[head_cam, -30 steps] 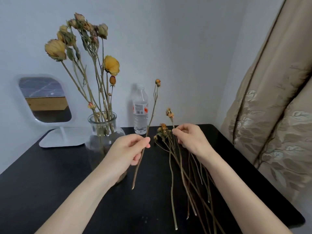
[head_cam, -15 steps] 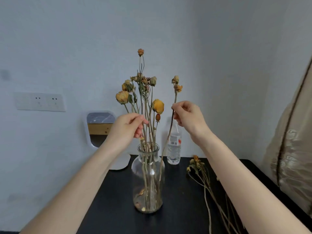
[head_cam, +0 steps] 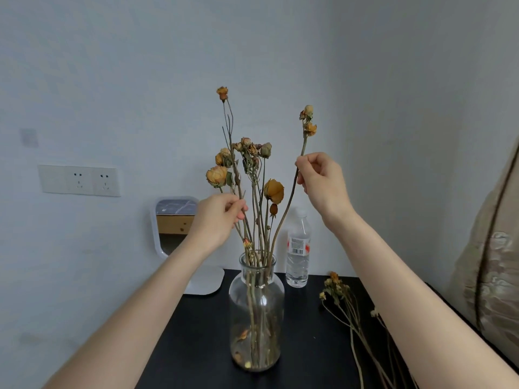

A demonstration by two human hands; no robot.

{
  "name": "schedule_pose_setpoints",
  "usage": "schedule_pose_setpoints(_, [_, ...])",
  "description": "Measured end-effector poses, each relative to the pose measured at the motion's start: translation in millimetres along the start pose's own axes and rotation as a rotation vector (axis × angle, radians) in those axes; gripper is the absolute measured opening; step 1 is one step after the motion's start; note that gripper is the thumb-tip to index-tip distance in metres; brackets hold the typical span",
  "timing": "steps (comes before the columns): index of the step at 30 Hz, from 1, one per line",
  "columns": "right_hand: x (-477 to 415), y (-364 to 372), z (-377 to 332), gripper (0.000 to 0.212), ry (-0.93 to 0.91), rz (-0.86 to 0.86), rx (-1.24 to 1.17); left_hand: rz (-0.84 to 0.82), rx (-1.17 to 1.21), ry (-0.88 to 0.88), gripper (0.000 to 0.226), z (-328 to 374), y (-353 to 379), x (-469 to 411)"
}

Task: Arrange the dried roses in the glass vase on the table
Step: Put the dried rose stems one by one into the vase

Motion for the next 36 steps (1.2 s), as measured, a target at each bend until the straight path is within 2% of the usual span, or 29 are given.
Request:
schedule_pose_setpoints(13, [-4.8,10.3,16.5,0.016,0.016,0.048,-0.016,-0.189,-0.070,-0.066,0.019,-29.8,23.7,23.2])
schedule_pose_setpoints(21, [-3.1,10.6,25.3,0.014,0.026,0.061,-0.016,-0.147,-0.024,-0.135,0.012,-41.2,26.3,26.1])
schedule_pose_setpoints(26, [-3.2,5.3,27.3,0.019,0.044,0.082,-0.051,-0.121,-0.037,-0.160,0.024,-44.9,24.2,31.0])
schedule_pose_setpoints(31, [-2.2,1.8,28.8,0.020,0.043,0.109,-0.064,-0.072,0.149,-0.286,0.047,-64.7,24.7,44.5])
schedule_pose_setpoints(33, [-1.4,1.6,29.5,0.019,0.044,0.122,-0.078,-0.093,0.213,-0.347,0.059,-74.6,31.2,53.3])
schedule_pose_setpoints(36, [-1.3,0.6,29.1,0.019,0.039,0.145,-0.084,-0.212,0.275,-0.420,0.077,-84.7,50.0,69.1])
Point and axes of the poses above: each hand's wrist, its own x-axis away from the middle knuckle, its own y-axis out of the palm, z = x × y, the point moved 8 cm from there along -x, towards the middle knuckle, and after that the axes turned 7 degrees about -y, right-handed, at the moved point
